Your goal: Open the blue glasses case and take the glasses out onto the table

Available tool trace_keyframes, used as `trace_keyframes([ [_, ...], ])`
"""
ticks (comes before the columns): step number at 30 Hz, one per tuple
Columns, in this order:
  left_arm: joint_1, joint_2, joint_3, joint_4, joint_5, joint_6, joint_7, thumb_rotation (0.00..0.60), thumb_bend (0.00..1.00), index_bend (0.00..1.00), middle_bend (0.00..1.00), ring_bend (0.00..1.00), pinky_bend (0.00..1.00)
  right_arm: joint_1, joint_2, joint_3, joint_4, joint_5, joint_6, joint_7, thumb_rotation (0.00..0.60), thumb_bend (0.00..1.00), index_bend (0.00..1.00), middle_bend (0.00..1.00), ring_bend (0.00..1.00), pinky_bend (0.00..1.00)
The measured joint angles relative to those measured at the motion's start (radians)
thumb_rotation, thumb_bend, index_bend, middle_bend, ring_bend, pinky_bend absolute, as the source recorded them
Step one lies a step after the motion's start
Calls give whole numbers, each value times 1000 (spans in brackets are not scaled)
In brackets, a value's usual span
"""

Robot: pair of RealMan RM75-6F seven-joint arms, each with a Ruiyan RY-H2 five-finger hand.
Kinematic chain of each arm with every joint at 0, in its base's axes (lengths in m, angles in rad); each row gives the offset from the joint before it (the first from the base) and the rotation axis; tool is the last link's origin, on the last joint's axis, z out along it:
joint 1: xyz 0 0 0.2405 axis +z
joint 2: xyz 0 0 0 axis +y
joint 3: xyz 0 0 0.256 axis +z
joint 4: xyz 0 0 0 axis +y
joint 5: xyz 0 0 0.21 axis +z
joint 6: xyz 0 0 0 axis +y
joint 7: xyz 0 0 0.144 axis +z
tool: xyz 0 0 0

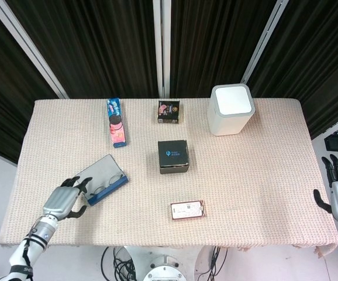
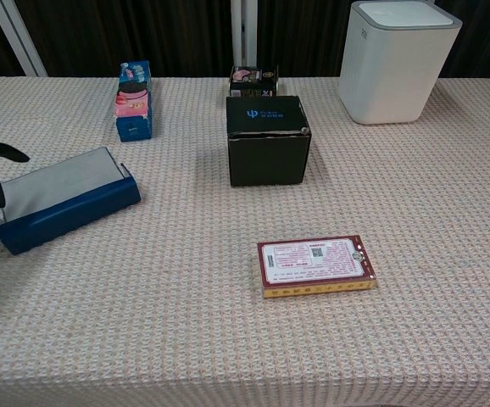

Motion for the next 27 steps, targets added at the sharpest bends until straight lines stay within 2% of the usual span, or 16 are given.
trace_keyframes([
  [12,24,-3,5,7,56,-20,-50,600,406,25,251,0,104,-5,3,-7,0,-2,-4,3,600,309,0,0,0,0],
  [27,8,14,35,-79,78,-109,-39,600,405,25,303,13,122,-5,2,-8,3,-4,-6,6,600,310,0,0,0,0],
])
